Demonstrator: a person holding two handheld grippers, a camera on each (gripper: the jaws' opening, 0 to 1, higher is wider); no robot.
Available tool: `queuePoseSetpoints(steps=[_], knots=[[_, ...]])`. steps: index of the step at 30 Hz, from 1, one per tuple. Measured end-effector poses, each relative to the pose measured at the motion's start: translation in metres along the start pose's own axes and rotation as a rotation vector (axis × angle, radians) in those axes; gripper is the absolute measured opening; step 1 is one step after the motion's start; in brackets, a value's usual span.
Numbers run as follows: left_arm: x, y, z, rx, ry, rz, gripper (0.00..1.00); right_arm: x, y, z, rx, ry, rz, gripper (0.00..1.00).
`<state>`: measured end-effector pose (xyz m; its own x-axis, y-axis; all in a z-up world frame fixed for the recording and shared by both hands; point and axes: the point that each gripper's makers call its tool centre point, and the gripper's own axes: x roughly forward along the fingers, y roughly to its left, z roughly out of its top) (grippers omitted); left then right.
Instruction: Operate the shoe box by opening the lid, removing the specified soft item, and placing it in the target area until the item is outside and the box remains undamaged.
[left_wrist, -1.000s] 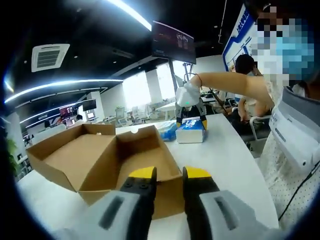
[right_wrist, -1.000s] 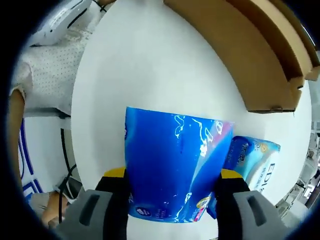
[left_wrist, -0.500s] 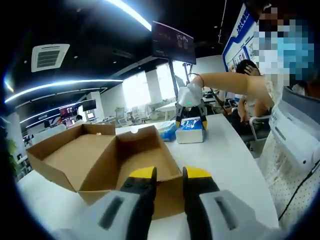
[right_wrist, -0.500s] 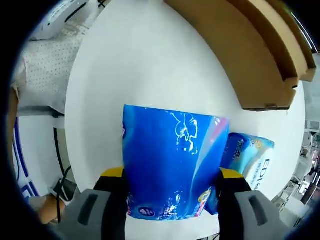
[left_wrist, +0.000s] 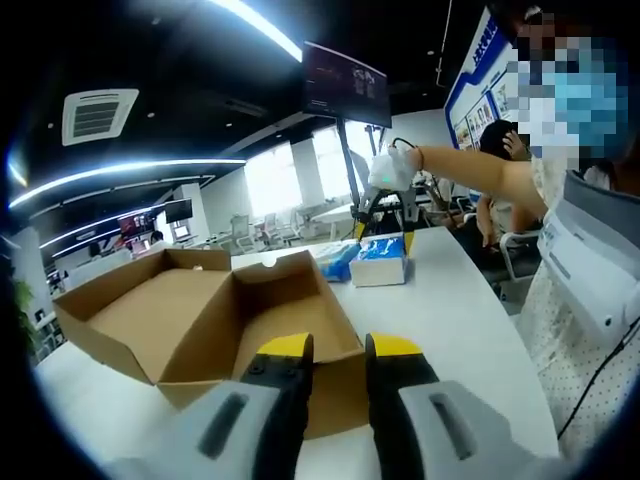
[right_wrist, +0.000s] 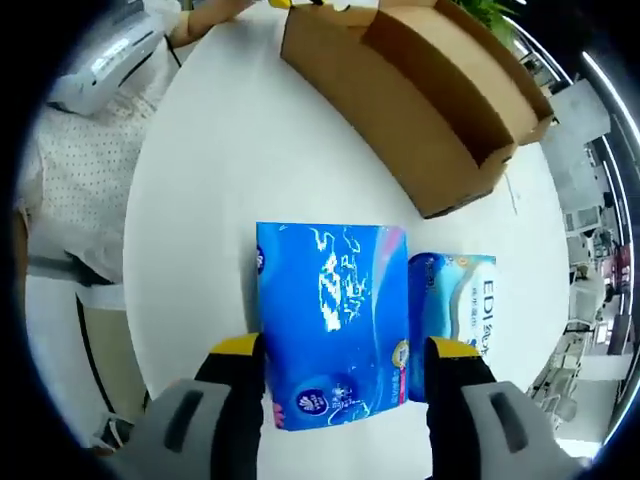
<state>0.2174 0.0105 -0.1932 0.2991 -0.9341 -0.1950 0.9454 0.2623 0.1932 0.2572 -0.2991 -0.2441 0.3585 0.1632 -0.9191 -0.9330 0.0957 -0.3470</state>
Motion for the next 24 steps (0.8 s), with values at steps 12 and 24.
queuePoseSetpoints(steps=[12, 24], knots=[[0.0, 0.0, 0.0, 0.01, 0.003, 0.001, 0.2, -0.004, 0.02, 0.012, 0.014, -0.071, -0.192, 0.37], [0.0, -0.001, 0.0, 0.005, 0.0, -0.003, 0.2, 0.001, 0.029, 0.011, -0.067, -0.026, -0.315, 0.25]])
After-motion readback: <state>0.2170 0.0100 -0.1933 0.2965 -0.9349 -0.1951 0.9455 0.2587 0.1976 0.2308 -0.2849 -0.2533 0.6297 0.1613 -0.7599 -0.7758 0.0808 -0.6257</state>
